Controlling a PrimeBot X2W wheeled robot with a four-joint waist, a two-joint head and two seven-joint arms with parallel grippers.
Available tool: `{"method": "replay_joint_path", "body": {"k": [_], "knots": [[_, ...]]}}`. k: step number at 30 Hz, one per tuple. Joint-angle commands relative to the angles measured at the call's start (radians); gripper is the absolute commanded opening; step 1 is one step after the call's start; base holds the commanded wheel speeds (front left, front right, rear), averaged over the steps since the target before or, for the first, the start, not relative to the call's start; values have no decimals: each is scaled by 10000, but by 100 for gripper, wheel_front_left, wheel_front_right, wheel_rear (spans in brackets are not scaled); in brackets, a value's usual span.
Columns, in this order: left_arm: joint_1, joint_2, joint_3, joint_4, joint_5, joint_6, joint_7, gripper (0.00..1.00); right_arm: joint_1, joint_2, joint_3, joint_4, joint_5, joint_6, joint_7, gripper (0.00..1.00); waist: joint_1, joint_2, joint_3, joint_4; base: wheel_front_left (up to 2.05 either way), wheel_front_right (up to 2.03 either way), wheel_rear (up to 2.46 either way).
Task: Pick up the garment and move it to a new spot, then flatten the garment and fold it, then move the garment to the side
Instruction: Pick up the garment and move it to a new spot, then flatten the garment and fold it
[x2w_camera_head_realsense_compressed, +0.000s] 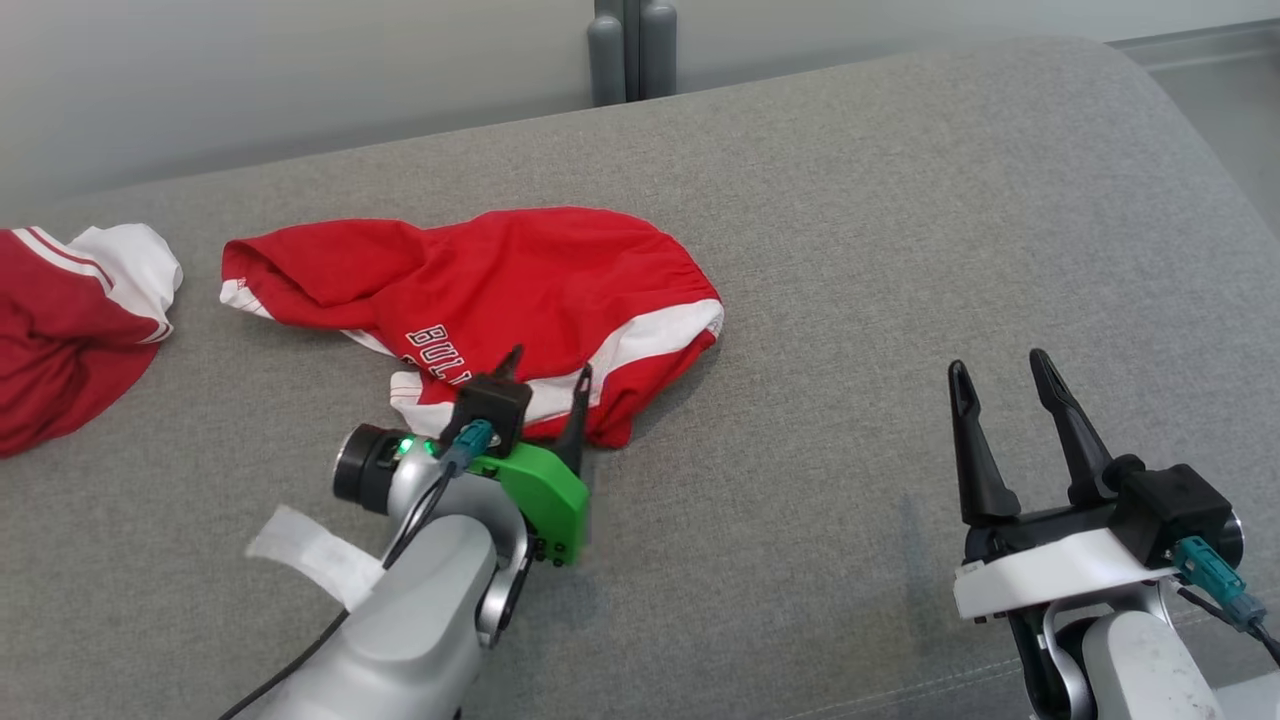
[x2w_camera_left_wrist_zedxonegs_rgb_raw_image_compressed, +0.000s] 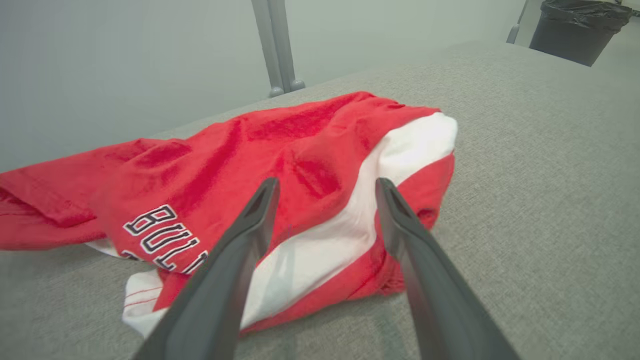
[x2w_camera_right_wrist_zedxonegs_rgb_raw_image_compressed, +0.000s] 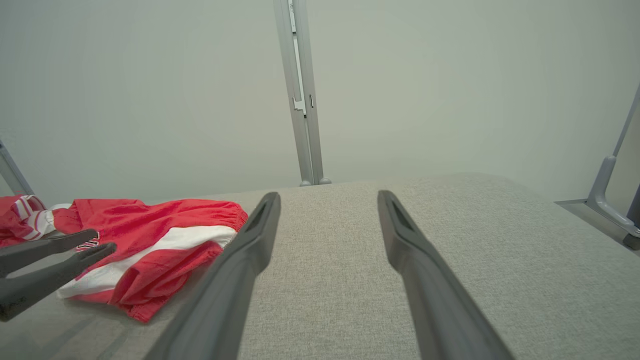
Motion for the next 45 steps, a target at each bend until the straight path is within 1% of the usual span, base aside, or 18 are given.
{"method": "replay_joint_path", "body": {"k": [1, 4, 11, 18, 24, 32, 33, 34, 35, 36, 39, 41, 45], "knots": [[235, 266, 312, 54, 110, 89, -27, 100, 156, -35, -36, -4, -70, 1, -39, 100, 0, 0, -128, 100, 0, 0, 0], [340, 435, 570, 269, 79, 32, -28, 100, 189, -34, -13, -8, -89, 1, -39, 100, 0, 0, -184, 113, 0, 0, 0], [-104, 841, 1099, 1553, -316, -223, -29, 100, 258, -35, 99, -83, -145, 1, -39, 100, 0, 0, -151, 29, 0, 0, 0], [-695, 998, 1393, 2582, -525, -387, -28, 100, 103, -34, 187, -106, -221, 1, -39, 100, 0, 0, 170, -196, 0, 0, 0], [-1114, 1088, 1220, 3447, -396, -660, 81, 100, 21, -34, 265, -115, -288, 1, -39, 100, 0, 0, 394, -373, 0, 0, 0], [-1357, 831, 877, 4146, -352, -1323, 697, 100, 31, -34, 276, -69, -291, 1, -39, 100, 0, 0, 400, -430, 0, 0, 0], [-1382, 799, 861, 4185, -369, -1370, 739, 75, 28, -34, 284, -69, -283, 1, -39, 100, 0, 0, 390, -426, 0, 0, 0], [-1405, 776, 852, 4215, -386, -1406, 718, 44, 27, -34, 286, -71, -271, 1, -39, 100, 0, 0, 382, -421, 0, 0, 0], [-1415, 763, 845, 4250, -401, -1422, 685, 10, 30, -35, 282, -72, -258, 1, -39, 100, 0, 0, 371, -413, 0, 0, 0], [-1414, 745, 842, 4276, -419, -1451, 647, 0, 32, -34, 278, -76, -244, 1, -39, 100, 0, 0, 360, -401, 0, 0, 0], [-1378, 683, 893, 4316, -502, -1477, 435, 0, 58, -35, 226, -93, -226, 1, -39, 100, 0, 0, 311, -326, 0, 0, 0], [-1330, 638, 998, 4280, -588, -1372, 272, 0, 89, -34, 171, -95, -213, 1, -39, 100, 0, 0, 263, -238, 0, 0, 0], [-917, 535, 1507, 3914, -963, -1059, -3, 0, 191, -35, 77, -95, -165, 1, -39, 100, 0, 0, 86, 78, 0, 0, 0]]}}
